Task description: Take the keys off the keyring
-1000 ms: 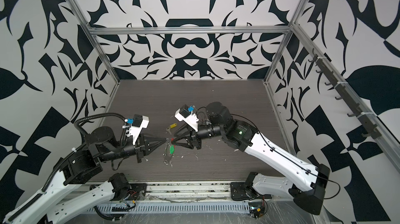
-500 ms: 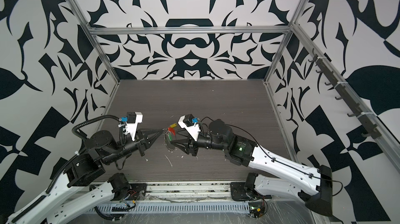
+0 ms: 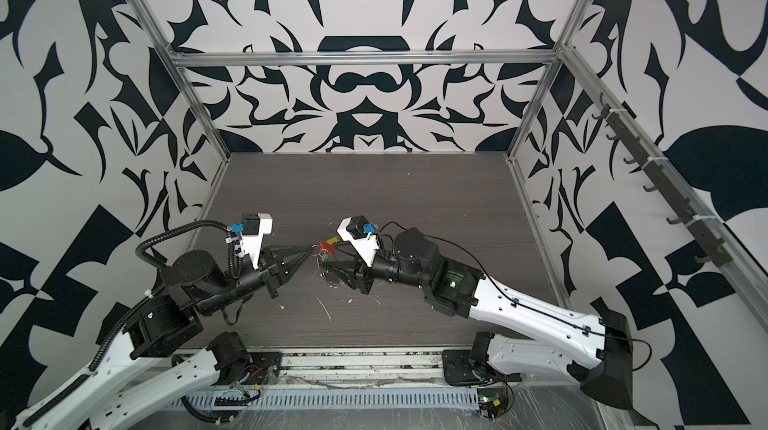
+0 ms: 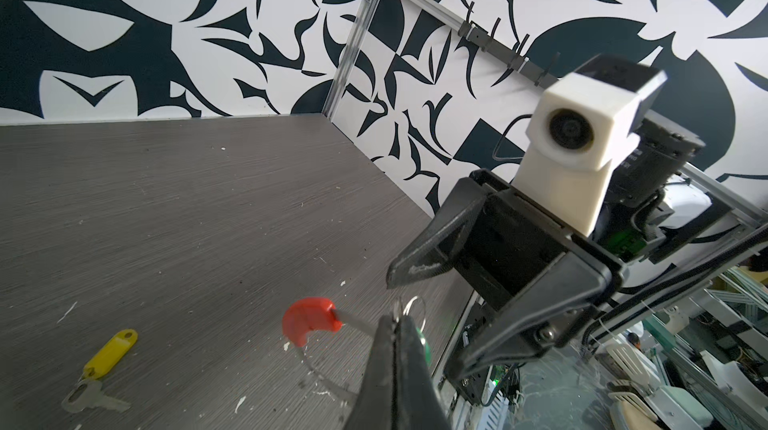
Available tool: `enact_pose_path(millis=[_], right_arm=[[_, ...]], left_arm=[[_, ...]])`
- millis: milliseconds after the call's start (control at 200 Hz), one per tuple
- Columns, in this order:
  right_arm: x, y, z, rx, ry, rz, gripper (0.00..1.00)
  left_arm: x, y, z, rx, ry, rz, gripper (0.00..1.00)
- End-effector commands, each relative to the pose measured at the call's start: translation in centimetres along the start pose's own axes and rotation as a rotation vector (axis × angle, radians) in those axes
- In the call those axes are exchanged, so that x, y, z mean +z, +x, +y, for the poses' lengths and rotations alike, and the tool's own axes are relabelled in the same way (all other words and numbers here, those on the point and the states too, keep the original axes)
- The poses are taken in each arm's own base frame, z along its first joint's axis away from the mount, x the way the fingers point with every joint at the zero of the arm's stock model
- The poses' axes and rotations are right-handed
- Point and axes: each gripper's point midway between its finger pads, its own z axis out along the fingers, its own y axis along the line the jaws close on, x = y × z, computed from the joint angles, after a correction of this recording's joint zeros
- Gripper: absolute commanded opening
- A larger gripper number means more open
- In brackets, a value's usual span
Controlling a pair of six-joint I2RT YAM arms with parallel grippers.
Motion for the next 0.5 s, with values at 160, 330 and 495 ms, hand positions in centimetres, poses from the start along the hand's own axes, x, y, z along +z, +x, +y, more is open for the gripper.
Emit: enact_pose_path(millis=[160,330,495], right_arm=[[0.6,-2.3,0.0,-0.009,-0.001,-0.08,0.56],[1.1,-2.1,-0.1,-0.007,0.0,-0.068,0.52],[1.4,-1.8,-0.4,-0.009,0.012,-0.058,0.51]], left_arm=[[0.1,-0.5,-0.2,-0.007,0.019,-0.038,0.0],[0.0,-0.6,-0.1,-0.008,0.012,-0.045,0.0],[0.0,-0.6,-0.1,-0.009,0.012,-0.046,0.0]])
